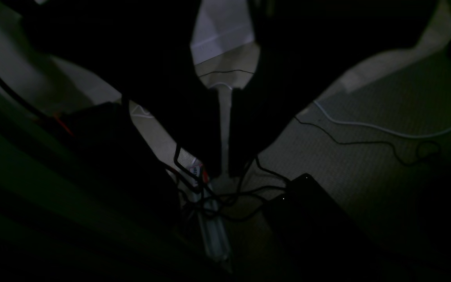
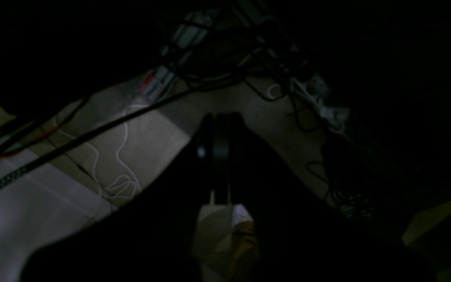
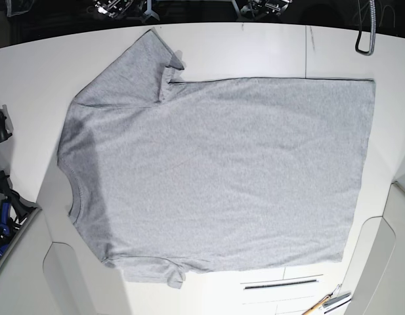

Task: Fold the T-shirt properly

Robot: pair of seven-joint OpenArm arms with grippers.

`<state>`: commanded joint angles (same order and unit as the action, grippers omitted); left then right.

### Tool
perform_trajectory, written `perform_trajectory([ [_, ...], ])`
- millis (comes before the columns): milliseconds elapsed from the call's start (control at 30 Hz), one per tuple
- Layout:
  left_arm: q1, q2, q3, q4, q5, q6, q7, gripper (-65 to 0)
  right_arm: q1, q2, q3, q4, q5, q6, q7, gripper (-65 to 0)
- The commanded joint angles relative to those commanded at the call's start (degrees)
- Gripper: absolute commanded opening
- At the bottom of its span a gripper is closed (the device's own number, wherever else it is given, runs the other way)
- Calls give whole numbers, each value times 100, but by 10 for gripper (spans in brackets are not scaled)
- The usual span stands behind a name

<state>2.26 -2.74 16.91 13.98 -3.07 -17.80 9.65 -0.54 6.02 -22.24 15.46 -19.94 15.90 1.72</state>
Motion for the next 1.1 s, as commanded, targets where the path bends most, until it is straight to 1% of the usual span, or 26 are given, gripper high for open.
perform_trajectory([
  [67,11,-2,0,0,-96,0,4,-607,0,0,0,20,0,0,0,-650],
  [233,116,-39,0,0,-98,2,20,-607,0,0,0,31,0,0,-2,-650],
  [333,179,-129,0,2,-125,0,22,-607,-13,0,0,33,0,-2,0,-650],
  [467,262,-295,0,2,-378,0,24,-607,-42,52,0,61,2,20,-2,-650],
  [600,402,-448,0,39,-575,0,-9,-607,-184,254,0,284,4,146,-2,-650],
  [767,789,-623,0,483,-682,0,-175,-607,-490,601,0,863,426,153,-4,-650],
  [833,988,-699,0,767,-778,0,-175,-607,-623,734,0,1086,455,254,-2,-650],
  [967,1394,-828,0,1327,-1005,0,-175,-607,-970,946,0,1521,455,531,-2,-650],
  [1033,1589,-876,-2,1576,-1003,0,-175,-607,-1152,1051,0,1731,457,592,-2,-650],
  [1100,1784,-890,-13,1797,-1003,0,-175,-607,-1329,1178,0,1947,470,605,-2,-650],
])
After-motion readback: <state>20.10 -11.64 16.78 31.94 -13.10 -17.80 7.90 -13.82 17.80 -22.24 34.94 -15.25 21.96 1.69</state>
